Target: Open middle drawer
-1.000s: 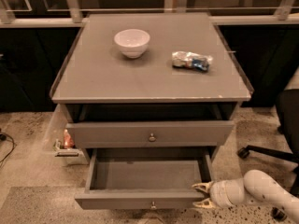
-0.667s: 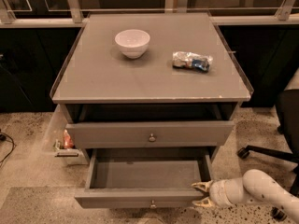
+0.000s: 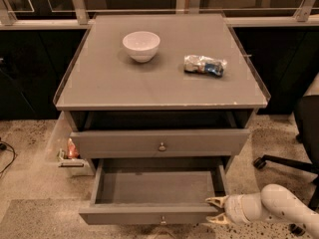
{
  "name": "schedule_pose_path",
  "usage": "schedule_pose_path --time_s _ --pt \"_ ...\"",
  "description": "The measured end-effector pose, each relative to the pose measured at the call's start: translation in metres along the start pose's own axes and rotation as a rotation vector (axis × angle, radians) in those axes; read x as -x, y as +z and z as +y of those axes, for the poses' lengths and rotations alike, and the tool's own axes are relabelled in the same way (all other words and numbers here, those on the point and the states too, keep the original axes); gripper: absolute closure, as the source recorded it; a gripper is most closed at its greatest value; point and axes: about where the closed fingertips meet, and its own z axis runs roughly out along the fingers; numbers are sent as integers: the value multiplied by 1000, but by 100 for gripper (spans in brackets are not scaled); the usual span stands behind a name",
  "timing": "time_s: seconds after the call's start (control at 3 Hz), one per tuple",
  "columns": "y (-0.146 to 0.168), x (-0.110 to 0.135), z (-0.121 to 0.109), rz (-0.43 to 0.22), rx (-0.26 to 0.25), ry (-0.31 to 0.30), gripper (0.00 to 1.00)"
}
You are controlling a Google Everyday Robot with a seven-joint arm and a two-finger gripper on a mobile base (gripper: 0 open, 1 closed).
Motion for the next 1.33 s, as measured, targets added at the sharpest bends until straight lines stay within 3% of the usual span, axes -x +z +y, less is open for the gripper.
schedule_pose_path --time_s 0.67,1.0,1.33 --pt "3 1 -1 -8 7 0 37" --pt "4 5 16 -22 38 -23 40" --pt "1 6 15 -22 38 -23 63"
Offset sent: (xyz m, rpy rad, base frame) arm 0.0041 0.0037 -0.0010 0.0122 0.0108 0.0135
